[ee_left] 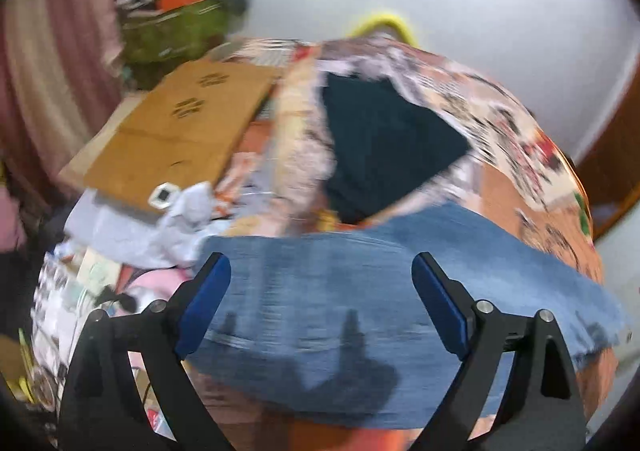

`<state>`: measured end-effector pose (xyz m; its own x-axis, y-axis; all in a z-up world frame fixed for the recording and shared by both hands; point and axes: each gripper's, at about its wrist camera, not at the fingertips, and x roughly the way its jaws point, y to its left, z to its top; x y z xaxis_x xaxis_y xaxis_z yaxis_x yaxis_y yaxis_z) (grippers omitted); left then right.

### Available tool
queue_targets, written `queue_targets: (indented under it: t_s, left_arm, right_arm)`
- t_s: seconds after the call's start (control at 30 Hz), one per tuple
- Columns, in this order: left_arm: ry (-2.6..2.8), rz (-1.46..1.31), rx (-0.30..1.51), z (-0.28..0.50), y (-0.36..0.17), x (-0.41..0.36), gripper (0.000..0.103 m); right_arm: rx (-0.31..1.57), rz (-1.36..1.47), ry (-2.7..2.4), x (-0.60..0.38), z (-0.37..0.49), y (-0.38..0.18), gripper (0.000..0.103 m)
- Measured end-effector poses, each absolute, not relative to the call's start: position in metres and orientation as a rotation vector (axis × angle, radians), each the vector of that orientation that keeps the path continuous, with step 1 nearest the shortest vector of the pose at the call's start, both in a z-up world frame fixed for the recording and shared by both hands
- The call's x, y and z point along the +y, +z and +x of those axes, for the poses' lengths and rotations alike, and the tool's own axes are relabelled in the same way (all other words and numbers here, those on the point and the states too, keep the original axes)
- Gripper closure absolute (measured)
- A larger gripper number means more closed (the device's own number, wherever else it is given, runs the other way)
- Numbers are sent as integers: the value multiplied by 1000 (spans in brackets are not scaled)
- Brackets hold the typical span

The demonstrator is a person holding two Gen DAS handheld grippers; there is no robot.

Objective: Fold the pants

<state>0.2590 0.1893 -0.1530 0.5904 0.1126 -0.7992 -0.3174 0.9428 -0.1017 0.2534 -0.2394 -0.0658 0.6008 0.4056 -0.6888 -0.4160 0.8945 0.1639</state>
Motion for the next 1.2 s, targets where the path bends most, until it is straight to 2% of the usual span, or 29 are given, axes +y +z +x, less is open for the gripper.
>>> queue_targets:
  t_s: [0.2,0.4,0.5,0.6,0.67,0.73,0.77,0.8,0.83,0.87,1.0,1.1,1.2]
  left_arm:
    - [374,-316,976,253,-187,271,11]
    - [390,-393,1092,274,-253,310,11]
    - [376,-434,1127,285,-274,317,16]
    - [306,-473,1158,297,-292,318,27]
    - [285,-496,1163,302,-300,317,41]
    - [258,-535,1152,304,-302,317,51]
    - [258,-540,1145,304,-302,316,52]
    - [256,-536,1136,304,-301,316,55]
    - [256,-508,1127,304,-299,313,72]
    - [259,-475,1132,304,-299,310,101]
    - [296,-339,1120,304,-300,301,100]
    - [370,-259,1093,306,-299,306,98]
    - [382,-310,1116,312,-308,321,96]
  right_arm:
    - [830,-57,603,-160,297,-79,56]
    - [938,-99,665,-99,347,-109,56]
    - [988,-107,660,-77,372,-133,56]
    - [1046,-93,671,-59,394,-159,56]
    - [1088,-75,686,-47,405,-177,56]
    - [1143,-56,713,-36,414,-196,56]
    - [1165,-55,725,-32,416,-203,60]
    - [1174,-49,749,-27,416,-209,71]
    - [1178,-41,767,-24,415,-213,74]
    - [1169,-31,775,-22,413,-214,78]
    - [1138,-79,781,-17,411,-211,86]
    - [1109,-130,756,-11,408,-210,87]
    - [1096,-166,731,-8,405,-206,88]
